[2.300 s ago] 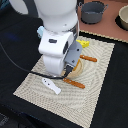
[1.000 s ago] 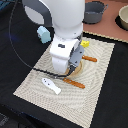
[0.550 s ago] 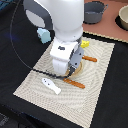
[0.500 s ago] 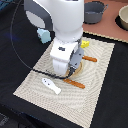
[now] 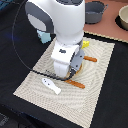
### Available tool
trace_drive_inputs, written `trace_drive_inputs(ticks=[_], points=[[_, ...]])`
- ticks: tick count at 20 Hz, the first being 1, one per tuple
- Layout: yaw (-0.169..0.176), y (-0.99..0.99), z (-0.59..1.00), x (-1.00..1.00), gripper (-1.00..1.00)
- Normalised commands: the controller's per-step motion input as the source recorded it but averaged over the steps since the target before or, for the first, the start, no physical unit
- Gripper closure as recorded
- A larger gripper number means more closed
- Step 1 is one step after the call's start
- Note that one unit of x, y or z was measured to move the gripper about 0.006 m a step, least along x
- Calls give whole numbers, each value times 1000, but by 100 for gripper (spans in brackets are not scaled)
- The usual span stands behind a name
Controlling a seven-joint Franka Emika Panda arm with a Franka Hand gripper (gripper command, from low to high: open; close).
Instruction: Interact with the objects in diverse but meaningful ways.
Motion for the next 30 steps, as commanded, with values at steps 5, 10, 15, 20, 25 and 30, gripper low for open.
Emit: trace_drive_inputs(ticks=[5,10,15,20,25,30], points=[[-3,338,553,487,-100],[0,564,755,338,-100],[0,614,576,309,-100],[11,803,262,347,-100],[76,790,8,33,-100],[107,638,0,-18,-100]])
